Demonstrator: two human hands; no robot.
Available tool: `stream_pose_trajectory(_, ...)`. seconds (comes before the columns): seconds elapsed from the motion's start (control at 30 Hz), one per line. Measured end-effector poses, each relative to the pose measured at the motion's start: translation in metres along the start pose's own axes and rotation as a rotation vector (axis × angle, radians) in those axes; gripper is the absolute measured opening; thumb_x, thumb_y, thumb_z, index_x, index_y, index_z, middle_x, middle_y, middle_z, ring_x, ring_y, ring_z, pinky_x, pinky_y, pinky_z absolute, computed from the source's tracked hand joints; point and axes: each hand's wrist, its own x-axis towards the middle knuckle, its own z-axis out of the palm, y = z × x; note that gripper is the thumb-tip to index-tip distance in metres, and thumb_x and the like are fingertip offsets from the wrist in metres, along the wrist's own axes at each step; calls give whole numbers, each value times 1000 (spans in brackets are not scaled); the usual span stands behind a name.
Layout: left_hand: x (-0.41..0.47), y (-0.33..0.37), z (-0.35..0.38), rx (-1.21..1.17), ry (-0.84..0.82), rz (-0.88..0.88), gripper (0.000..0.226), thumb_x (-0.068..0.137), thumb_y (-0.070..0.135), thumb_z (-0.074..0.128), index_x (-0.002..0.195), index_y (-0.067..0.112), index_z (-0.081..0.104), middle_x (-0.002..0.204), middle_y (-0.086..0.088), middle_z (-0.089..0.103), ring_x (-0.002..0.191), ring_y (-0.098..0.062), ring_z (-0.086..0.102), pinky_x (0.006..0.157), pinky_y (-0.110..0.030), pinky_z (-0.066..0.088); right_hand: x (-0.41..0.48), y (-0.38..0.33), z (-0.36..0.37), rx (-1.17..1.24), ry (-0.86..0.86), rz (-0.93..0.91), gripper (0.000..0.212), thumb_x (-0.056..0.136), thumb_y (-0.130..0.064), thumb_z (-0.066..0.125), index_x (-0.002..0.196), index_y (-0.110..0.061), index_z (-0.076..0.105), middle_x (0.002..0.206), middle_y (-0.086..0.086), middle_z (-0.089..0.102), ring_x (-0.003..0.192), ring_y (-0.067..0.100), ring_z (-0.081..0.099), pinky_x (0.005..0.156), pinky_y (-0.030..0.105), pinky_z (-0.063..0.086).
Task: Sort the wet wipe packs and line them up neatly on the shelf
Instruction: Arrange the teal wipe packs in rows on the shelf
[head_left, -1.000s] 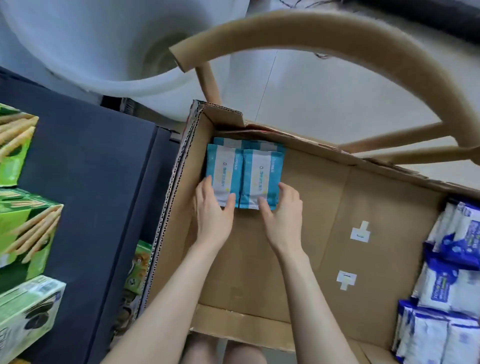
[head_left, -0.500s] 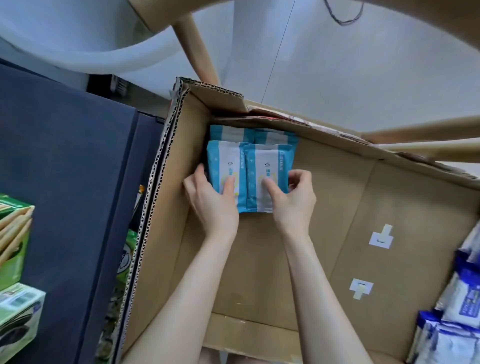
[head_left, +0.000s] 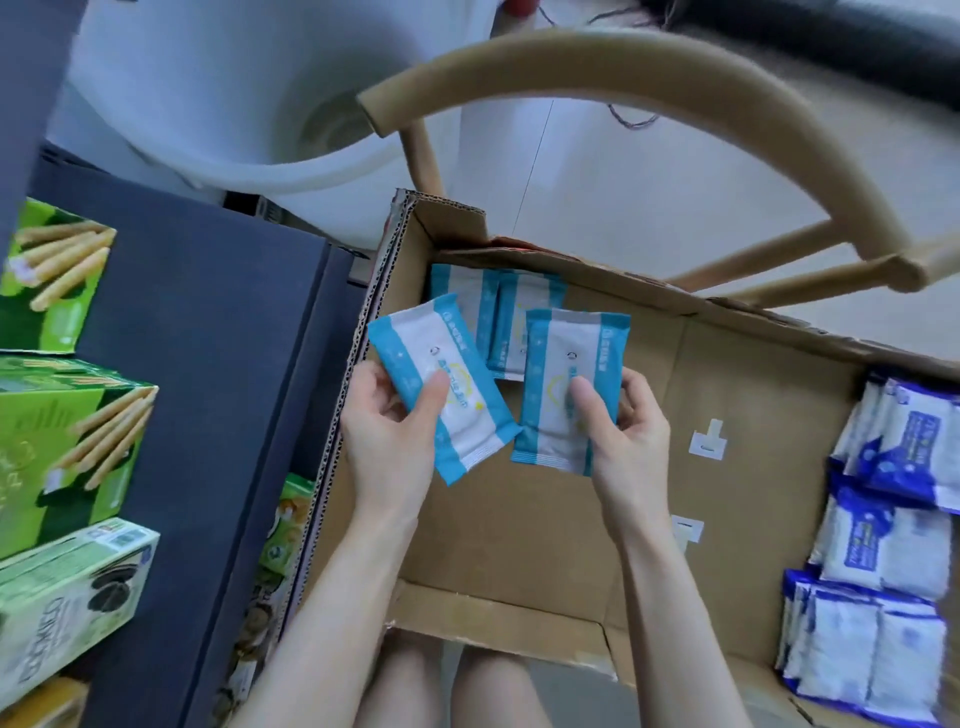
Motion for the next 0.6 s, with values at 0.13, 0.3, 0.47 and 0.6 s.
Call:
stream_pose_trajectory(0.13,-51,24,-33,-46,-39,37,32,83,0,68,101,21,52,103,3,68,94,-6,67,73,-23,56,-59,-18,-23,29,-38,-3,28,85,3,63,107,-14,61,100,4,72,92,25,68,80,41,56)
stream_pose_trajectory(0.3,-111,33,-62,-104,9,12,8,92,11,59,93,19,56,94,3,69,90,-13,66,76,-39,54,-127,-35,-48,27,-151,-12,38,81,8,63,107,-20,65,103,5,72,96,28,67,83,42,55)
stream_pose_trajectory(0.47,-183,35,-84,-216,51,39,8,93,10,57,98,16,58,89,5,68,78,-2,66,61,-19,54,-186,-42,-79,-26,-196,-79,35,69,-12,77,101,-19,66,100,3,72,94,22,67,78,33,52)
stream_pose_trajectory(0.6,-247,19,-104,-278,92,65,13,88,6,61,93,17,57,92,0,66,83,-9,64,65,-20,51,-226,-36,-106,-40,-268,-105,26,67,-12,81,88,-21,68,97,8,71,96,31,66,84,47,51)
